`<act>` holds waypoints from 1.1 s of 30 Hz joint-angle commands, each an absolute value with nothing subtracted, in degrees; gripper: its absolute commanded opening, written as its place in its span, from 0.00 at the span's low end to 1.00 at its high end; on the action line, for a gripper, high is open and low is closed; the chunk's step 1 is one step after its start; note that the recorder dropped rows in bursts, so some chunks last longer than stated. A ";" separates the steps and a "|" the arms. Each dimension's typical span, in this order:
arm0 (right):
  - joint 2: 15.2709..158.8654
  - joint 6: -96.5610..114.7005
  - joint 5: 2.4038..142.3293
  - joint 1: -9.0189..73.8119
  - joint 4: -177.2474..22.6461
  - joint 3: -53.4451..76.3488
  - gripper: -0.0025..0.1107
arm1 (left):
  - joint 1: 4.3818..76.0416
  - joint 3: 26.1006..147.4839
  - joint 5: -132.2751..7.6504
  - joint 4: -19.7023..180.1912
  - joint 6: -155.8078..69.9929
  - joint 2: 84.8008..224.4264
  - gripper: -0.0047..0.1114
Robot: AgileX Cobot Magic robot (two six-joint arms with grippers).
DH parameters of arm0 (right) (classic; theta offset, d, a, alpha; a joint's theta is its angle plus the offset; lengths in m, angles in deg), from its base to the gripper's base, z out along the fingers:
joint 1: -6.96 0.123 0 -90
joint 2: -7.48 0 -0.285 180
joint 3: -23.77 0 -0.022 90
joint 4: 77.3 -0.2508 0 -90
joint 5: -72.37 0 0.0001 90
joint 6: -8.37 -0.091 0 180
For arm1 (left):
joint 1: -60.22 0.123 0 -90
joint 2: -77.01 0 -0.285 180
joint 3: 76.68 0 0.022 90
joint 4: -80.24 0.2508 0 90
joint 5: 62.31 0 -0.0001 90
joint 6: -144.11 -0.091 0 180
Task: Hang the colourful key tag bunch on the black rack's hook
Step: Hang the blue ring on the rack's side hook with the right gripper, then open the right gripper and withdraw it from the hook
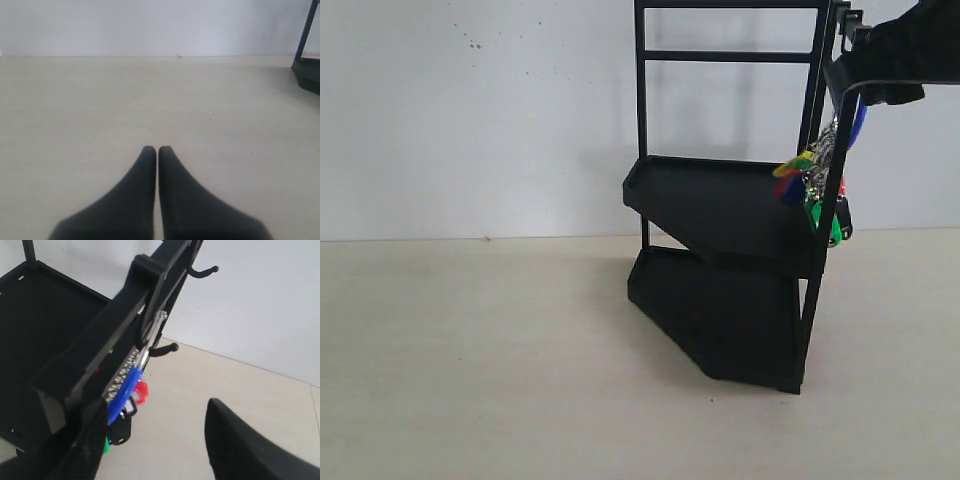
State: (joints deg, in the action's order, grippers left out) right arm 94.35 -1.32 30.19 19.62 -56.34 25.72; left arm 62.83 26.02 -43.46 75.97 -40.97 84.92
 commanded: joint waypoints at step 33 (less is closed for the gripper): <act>81.59 -1.79 2.40 19.52 -56.09 23.81 0.44 | 62.97 26.10 -44.33 75.54 -40.37 84.80 0.08</act>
State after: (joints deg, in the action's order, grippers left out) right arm 81.87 -1.47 2.76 19.62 -56.82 25.20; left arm 62.83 26.02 -43.46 75.97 -40.97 84.92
